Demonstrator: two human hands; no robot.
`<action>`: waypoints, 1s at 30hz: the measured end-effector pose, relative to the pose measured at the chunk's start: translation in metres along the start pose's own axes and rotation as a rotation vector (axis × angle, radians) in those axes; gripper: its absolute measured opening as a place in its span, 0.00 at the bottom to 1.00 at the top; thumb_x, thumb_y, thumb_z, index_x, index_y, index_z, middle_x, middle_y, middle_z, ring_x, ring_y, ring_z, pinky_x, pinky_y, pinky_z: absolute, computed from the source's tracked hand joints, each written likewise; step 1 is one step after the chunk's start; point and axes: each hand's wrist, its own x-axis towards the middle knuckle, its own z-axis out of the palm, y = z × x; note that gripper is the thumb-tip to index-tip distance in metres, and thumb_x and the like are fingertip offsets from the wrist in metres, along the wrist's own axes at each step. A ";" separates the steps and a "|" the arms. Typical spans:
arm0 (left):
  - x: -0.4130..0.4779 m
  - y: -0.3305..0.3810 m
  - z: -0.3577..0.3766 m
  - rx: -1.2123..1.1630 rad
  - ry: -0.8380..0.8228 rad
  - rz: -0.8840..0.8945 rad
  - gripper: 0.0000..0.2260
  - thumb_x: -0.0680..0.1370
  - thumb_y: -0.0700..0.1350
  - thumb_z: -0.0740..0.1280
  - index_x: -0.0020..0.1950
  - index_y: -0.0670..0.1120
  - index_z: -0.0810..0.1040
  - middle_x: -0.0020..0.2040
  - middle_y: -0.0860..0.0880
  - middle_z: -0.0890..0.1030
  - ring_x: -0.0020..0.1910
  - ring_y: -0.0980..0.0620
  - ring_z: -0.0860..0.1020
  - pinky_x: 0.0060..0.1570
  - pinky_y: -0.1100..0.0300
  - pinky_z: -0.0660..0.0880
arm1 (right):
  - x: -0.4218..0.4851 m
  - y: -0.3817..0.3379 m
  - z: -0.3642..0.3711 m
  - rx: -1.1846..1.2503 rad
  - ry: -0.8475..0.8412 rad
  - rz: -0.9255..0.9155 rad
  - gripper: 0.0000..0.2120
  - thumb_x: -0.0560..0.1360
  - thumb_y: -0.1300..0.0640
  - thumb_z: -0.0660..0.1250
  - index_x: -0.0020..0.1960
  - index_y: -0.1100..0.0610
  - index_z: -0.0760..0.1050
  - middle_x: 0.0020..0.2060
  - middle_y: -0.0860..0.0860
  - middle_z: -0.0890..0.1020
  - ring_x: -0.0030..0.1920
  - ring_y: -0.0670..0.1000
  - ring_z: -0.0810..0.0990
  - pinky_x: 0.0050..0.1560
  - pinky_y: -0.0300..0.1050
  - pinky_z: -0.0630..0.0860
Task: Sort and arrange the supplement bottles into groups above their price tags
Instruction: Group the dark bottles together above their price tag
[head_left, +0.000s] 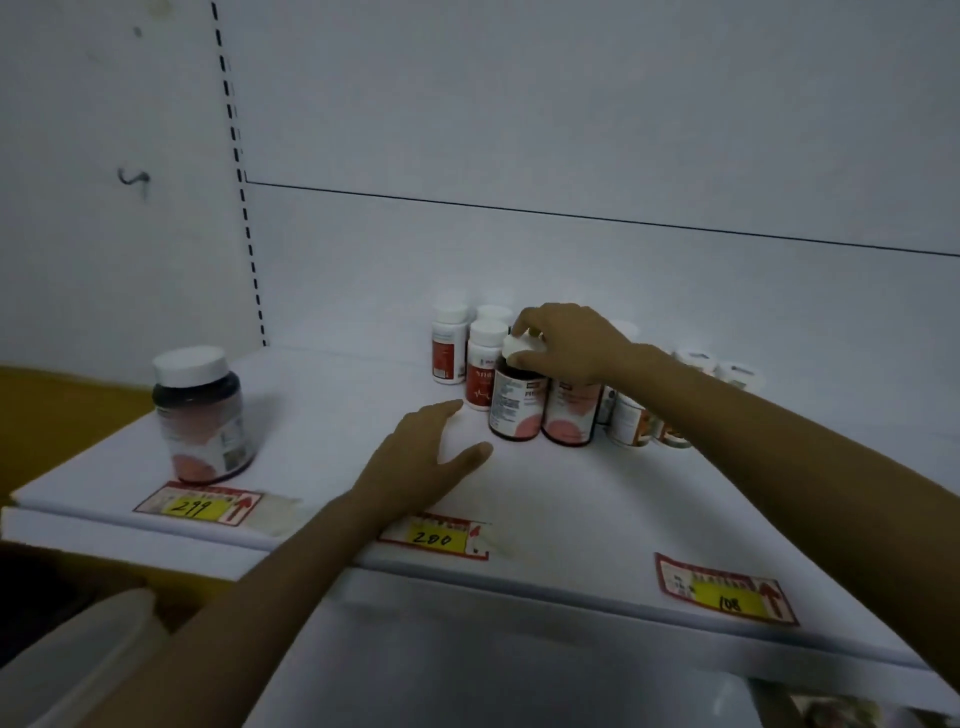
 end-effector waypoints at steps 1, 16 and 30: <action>0.000 0.000 0.000 0.010 0.006 -0.014 0.33 0.73 0.64 0.61 0.74 0.52 0.59 0.74 0.52 0.63 0.72 0.53 0.63 0.68 0.55 0.61 | 0.001 0.000 0.002 -0.004 0.005 -0.012 0.21 0.75 0.45 0.65 0.64 0.54 0.71 0.59 0.55 0.76 0.57 0.54 0.75 0.55 0.47 0.69; -0.026 0.050 -0.021 -0.410 0.177 0.042 0.32 0.67 0.59 0.72 0.67 0.54 0.64 0.59 0.54 0.77 0.53 0.56 0.79 0.50 0.63 0.78 | -0.043 -0.037 -0.029 0.713 0.305 0.021 0.10 0.70 0.49 0.72 0.45 0.54 0.83 0.42 0.45 0.84 0.41 0.43 0.81 0.42 0.40 0.79; -0.056 0.035 -0.038 -0.717 0.297 -0.012 0.18 0.77 0.45 0.64 0.62 0.51 0.59 0.53 0.53 0.74 0.48 0.58 0.77 0.40 0.73 0.75 | -0.066 -0.081 0.026 1.525 -0.205 0.104 0.27 0.68 0.47 0.69 0.66 0.53 0.69 0.57 0.53 0.80 0.55 0.52 0.81 0.54 0.52 0.80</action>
